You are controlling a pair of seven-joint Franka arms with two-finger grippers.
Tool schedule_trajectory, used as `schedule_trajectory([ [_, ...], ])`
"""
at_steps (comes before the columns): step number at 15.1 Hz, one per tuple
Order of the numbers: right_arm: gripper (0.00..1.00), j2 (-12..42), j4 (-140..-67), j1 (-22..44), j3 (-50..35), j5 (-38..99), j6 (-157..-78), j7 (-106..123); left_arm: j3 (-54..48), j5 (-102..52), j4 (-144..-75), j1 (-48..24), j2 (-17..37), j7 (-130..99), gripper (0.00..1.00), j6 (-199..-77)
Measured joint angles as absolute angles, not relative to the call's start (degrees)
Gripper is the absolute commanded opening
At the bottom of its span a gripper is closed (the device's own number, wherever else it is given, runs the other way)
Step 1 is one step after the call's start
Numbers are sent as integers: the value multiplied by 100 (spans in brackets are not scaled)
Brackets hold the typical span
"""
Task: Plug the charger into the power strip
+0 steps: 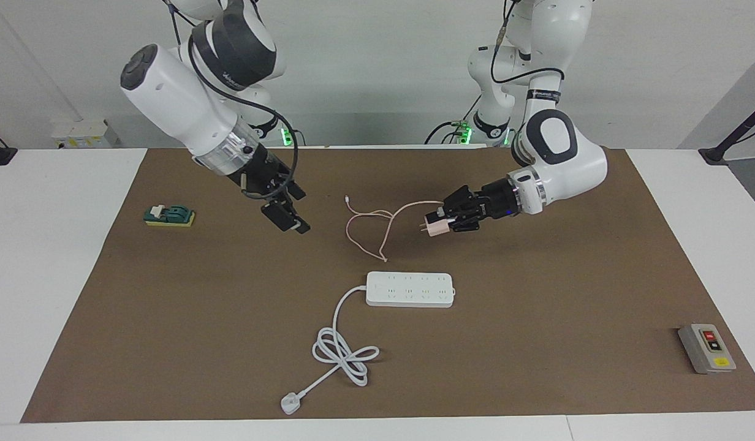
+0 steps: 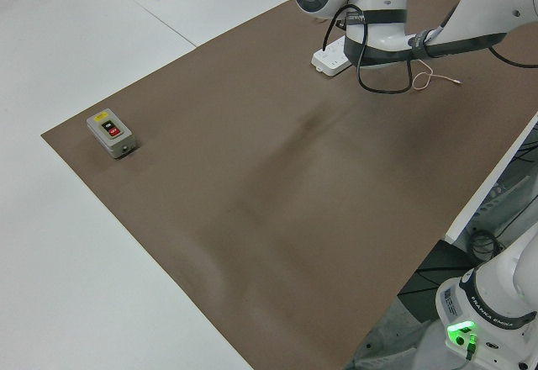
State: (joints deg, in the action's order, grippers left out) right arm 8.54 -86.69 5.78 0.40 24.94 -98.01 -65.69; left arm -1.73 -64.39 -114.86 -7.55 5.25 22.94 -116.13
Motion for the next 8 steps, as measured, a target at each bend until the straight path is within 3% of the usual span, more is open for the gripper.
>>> schedule_trajectory([
  [5, 100, 563, -8674, 272, 47, 1431, -9157, -3935, -135, -3421, -10782, -481, 346, 1215, 0, -10824],
  [8, 100, 506, -8675, 135, 49, 907, -9097, -2462, -127, -2535, -10391, -399, 345, 1015, 0, -10566],
])
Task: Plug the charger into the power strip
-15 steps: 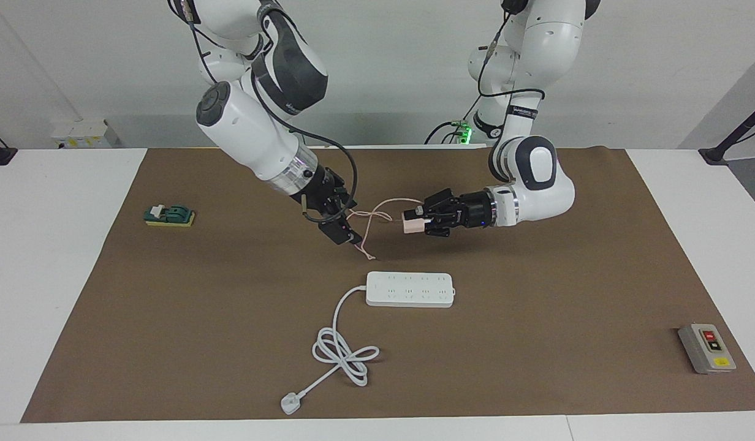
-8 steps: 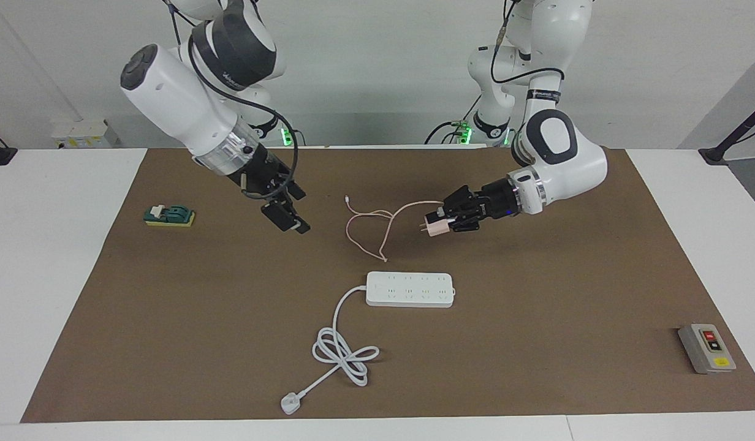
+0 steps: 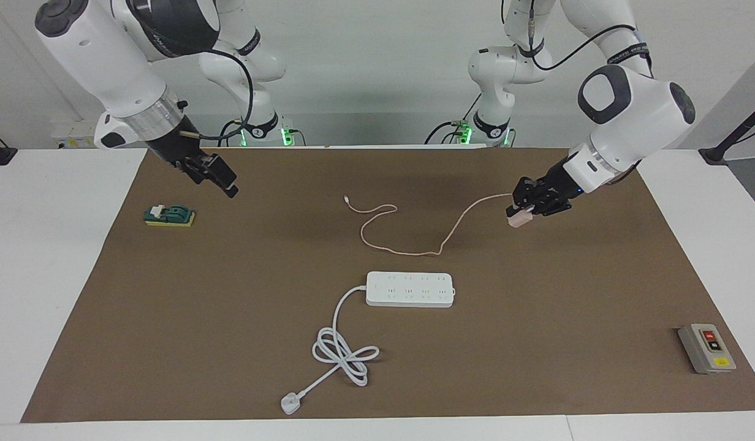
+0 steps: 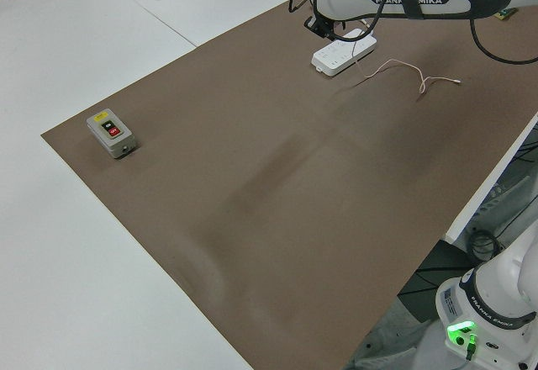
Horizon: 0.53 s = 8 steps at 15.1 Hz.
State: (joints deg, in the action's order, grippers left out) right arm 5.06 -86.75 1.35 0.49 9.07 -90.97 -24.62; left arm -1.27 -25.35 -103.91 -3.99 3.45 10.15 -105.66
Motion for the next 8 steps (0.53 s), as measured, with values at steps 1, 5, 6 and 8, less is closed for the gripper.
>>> schedule_trajectory([
  [1, 100, 495, -8675, 71, 49, 752, -9096, -1975, -124, -2348, -10345, -390, 345, 923, 0, -10566],
  [5, 100, 383, -8675, -194, 51, 380, -8953, -297, -132, -1545, -10243, -392, 293, 484, 0, -10632],
  [6, 100, 320, -8675, -222, 52, 306, -8858, -86, -143, -1319, -10221, -400, 256, 310, 0, -10716],
  [8, 100, 143, -8694, -228, 49, 204, -8638, 76, -177, -1115, -10217, -411, 191, -410, 0, -10800],
])
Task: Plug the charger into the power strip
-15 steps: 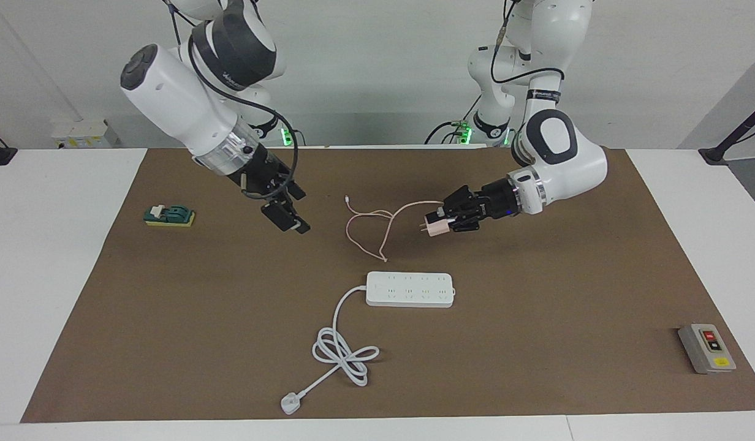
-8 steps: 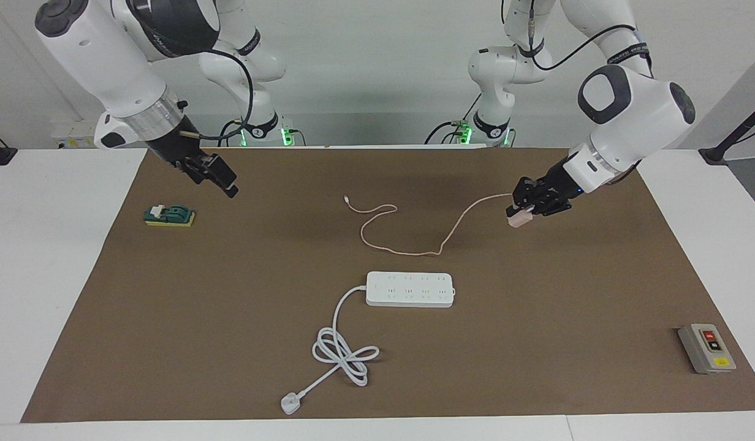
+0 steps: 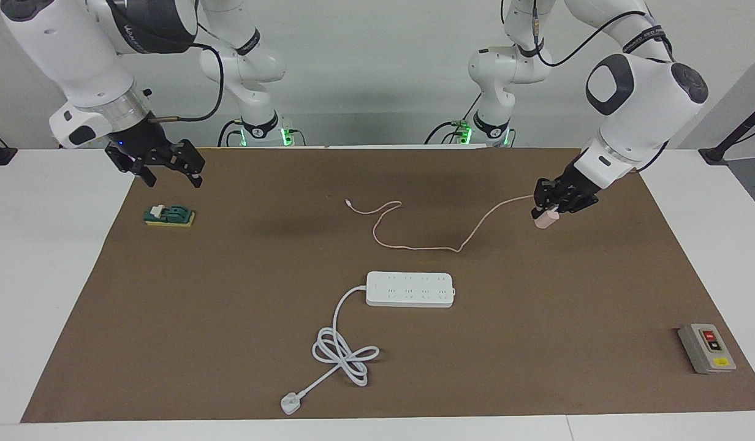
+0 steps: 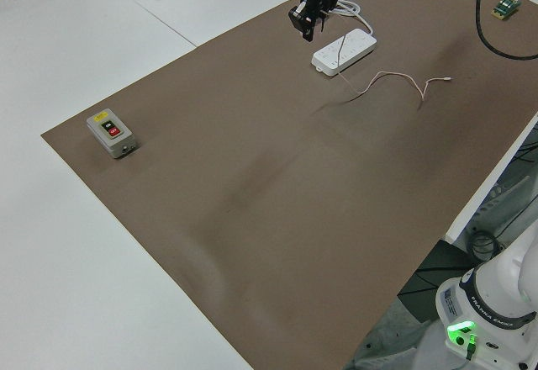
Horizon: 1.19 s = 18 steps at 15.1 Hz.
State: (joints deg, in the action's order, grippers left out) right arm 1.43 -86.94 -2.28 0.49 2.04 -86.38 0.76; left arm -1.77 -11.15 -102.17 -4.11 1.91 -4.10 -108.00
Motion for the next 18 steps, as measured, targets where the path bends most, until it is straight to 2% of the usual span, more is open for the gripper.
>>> schedule_trajectory([
  [6, 100, -366, -9092, -228, 57, 8, -8386, 164, -256, -563, -10219, -563, 185, -2086, 0, -10811],
  [9, 100, -432, -9230, -229, 86, -39, -8387, 164, -246, -532, -10228, -571, 185, -2618, 0, -11063],
  [13, 100, -445, -9259, -229, 157, -39, -8389, 164, -257, -363, -10276, -623, 218, -4860, 0, -11523],
  [18, 100, -517, -9243, -206, 157, -39, -8415, 164, -286, -77, -10334, -1327, 284, -7255, 0, -11716],
])
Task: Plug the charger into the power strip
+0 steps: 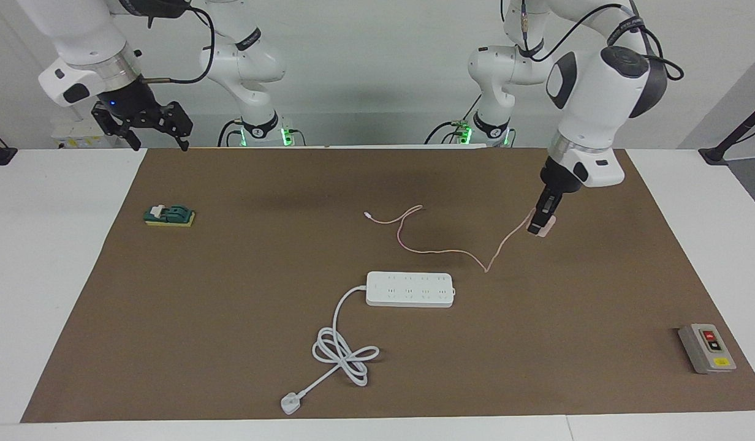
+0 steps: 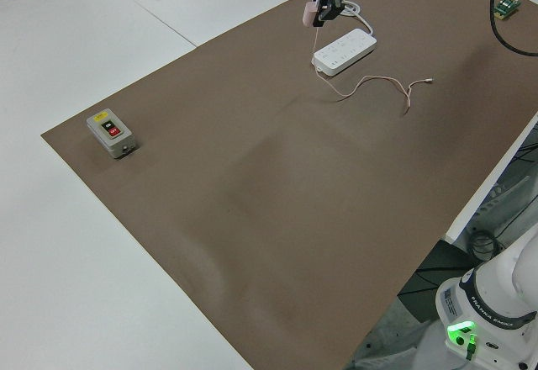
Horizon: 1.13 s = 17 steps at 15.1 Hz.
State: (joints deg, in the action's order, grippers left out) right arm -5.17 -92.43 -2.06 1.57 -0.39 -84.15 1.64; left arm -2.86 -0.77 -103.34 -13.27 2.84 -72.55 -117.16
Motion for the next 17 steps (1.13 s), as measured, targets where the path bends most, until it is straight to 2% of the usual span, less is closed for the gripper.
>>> schedule_trajectory([
  [6, 100, -627, -9246, -204, 157, -39, -8415, 164, -297, 351, -10219, -2157, 966, -10207, 0, -12350],
  [14, 100, -627, -9255, -204, 157, -39, -8415, 164, -195, 671, -8590, -2368, 2684, -11255, 0, -12197],
  [17, 100, -628, -9257, -204, 157, -43, -8413, 171, -170, 891, -8460, -2361, 2968, -11270, 0, -12198],
])
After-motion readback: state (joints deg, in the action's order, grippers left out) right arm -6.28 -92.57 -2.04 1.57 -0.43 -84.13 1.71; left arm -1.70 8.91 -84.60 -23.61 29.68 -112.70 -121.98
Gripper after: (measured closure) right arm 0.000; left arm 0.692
